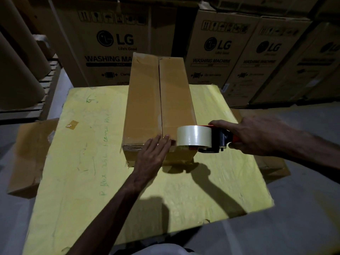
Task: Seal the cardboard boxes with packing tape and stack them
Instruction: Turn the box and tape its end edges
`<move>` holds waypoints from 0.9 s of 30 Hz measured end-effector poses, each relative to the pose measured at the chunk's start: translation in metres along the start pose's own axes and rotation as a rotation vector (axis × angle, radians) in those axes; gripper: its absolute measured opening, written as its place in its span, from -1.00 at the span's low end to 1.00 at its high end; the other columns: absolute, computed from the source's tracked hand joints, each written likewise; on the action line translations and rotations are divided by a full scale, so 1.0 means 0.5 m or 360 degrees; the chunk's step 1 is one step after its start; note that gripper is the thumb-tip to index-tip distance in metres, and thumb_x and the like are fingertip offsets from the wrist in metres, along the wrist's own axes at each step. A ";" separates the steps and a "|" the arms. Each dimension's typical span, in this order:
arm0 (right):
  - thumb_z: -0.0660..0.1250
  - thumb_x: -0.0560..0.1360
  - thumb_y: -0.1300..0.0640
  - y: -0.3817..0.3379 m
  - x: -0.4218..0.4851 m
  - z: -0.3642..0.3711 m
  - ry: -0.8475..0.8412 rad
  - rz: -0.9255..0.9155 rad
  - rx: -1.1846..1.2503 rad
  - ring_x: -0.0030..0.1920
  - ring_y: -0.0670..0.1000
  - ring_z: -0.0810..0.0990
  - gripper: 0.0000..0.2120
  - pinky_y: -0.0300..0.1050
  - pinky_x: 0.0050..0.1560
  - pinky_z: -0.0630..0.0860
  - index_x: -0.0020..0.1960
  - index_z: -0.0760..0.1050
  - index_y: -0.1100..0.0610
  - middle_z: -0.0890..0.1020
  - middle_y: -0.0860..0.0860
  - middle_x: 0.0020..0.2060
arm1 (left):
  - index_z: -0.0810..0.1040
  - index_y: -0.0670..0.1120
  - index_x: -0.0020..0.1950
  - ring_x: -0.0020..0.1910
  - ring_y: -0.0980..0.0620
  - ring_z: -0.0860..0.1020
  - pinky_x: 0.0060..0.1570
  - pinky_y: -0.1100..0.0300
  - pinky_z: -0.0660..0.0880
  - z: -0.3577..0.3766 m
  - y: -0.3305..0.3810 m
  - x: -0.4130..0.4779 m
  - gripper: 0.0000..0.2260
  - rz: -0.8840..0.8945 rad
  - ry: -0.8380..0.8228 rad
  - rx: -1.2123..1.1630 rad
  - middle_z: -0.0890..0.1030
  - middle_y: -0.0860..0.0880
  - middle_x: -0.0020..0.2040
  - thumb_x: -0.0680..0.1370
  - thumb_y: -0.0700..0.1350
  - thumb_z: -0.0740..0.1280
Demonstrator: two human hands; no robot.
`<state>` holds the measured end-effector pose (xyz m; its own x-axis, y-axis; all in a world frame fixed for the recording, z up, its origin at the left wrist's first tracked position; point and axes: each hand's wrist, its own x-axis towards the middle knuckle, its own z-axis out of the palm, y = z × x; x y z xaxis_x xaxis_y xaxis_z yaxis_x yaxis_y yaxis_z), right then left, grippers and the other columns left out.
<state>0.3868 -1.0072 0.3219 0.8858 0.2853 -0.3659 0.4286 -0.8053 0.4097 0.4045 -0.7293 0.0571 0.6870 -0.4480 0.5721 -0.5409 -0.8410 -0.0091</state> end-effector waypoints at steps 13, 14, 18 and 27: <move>0.20 0.64 -0.26 0.089 -0.017 0.060 0.0010 0.0093 0.0014 -0.39 -0.15 0.42 -0.24 -0.23 -0.42 0.33 0.58 -0.29 -0.36 0.46 -0.08 -0.34 | 0.42 -0.16 0.56 0.46 -0.22 0.48 0.36 -0.14 0.43 0.017 -0.027 0.003 -0.33 0.0056 0.0068 0.0021 0.44 -0.17 0.53 0.48 -0.27 0.56; 0.19 0.64 -0.26 0.089 -0.014 0.067 0.0028 0.0087 0.0017 -0.39 -0.15 0.42 -0.25 -0.24 -0.43 0.30 0.57 -0.29 -0.36 0.45 -0.07 -0.34 | 0.42 -0.16 0.56 0.46 -0.22 0.48 0.37 -0.14 0.41 0.017 -0.027 0.001 -0.31 0.0050 0.0069 0.0019 0.44 -0.17 0.53 0.47 -0.27 0.57; 0.17 0.64 -0.24 0.096 0.007 0.133 0.0106 0.0039 0.0023 -0.38 -0.12 0.44 -0.29 -0.21 -0.42 0.28 0.57 -0.25 -0.32 0.48 -0.09 -0.31 | 0.48 -0.15 0.52 0.44 -0.22 0.50 0.35 -0.14 0.37 0.016 -0.015 0.003 -0.38 -0.0001 0.0141 -0.0013 0.47 -0.15 0.51 0.48 -0.24 0.56; 0.38 0.47 -0.14 0.114 0.062 0.350 0.0462 0.0126 0.0830 -0.42 0.03 0.50 -0.51 -0.09 -0.40 0.39 0.34 0.47 0.01 0.52 -0.07 -0.38 | 0.17 -0.11 0.66 0.63 -0.16 0.21 0.57 -0.17 0.11 0.031 0.086 0.052 -0.26 0.0023 -0.0142 -0.0037 0.20 -0.14 0.66 0.60 0.13 0.39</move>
<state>0.4075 -1.1353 0.1878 0.9553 0.2851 -0.0777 0.2806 -0.9577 -0.0646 0.4064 -0.7818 0.0586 0.7188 -0.4864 0.4968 -0.5616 -0.8274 0.0026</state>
